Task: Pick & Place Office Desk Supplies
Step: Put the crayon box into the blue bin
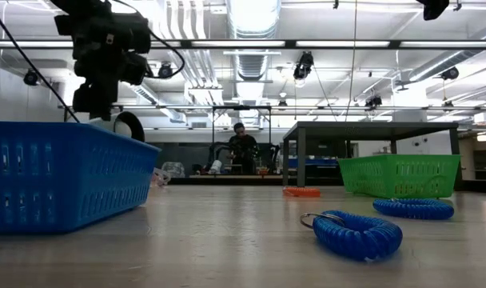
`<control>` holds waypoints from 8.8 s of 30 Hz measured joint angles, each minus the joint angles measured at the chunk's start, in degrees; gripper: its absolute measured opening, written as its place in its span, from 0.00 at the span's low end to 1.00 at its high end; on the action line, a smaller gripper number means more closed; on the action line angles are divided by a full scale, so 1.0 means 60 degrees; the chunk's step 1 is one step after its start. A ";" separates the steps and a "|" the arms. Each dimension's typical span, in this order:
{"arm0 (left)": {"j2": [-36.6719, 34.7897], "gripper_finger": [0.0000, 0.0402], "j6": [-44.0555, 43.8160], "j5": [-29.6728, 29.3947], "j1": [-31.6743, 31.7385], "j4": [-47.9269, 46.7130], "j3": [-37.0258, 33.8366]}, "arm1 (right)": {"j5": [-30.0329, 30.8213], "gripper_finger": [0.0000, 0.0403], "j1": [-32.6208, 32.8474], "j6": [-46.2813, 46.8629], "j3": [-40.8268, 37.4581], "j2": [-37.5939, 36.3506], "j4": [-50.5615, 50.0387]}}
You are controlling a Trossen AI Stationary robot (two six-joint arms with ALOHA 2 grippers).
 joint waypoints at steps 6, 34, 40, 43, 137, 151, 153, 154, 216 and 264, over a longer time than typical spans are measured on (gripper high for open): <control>0.0007 0.54 0.0465 0.0282 0.0007 0.0170 0.0032 | 0.0000 0.49 -0.0003 0.0000 0.0000 0.0000 -0.0001; -0.0084 0.52 0.0495 -0.0462 0.0036 -0.1678 -0.0607 | -0.0002 0.49 -0.0002 0.0000 0.0000 0.0000 0.0000; -0.0076 0.52 0.0505 -0.0102 0.0169 -0.1108 -0.1699 | -0.0002 0.49 -0.0002 0.0000 0.0000 0.0000 0.0000; -0.0076 0.52 0.0498 -0.0111 0.0373 -0.1032 -0.1999 | 0.0000 0.49 -0.0003 0.0000 0.0000 0.0000 -0.0001; 0.1024 0.48 -0.0803 -0.1209 0.0776 0.0255 -0.3211 | 0.0000 0.49 0.0000 0.0000 0.0004 -0.0001 -0.0001; 0.1024 0.48 -0.0790 0.0502 0.0772 0.0847 -0.3364 | -0.0002 0.49 -0.0004 0.0000 0.0001 -0.0004 0.0000; 0.1024 0.48 -0.0781 0.0636 0.0772 0.0845 -0.3390 | 0.0000 0.49 0.0000 0.0000 0.0000 -0.0003 -0.0001; 0.1024 0.48 -0.0766 0.0696 0.0765 0.0834 -0.3413 | 0.0000 0.49 -0.0003 0.0000 0.0001 -0.0001 0.0002; 0.1024 0.00 -0.2039 0.1190 0.0499 0.5315 -0.2770 | -0.0001 0.49 0.0000 0.0000 0.0004 -0.0001 -0.0001; -0.3141 0.00 -0.1105 -0.1658 -0.2932 0.8120 -0.2773 | -0.0002 0.49 -0.0003 0.0000 0.0004 -0.0001 0.0001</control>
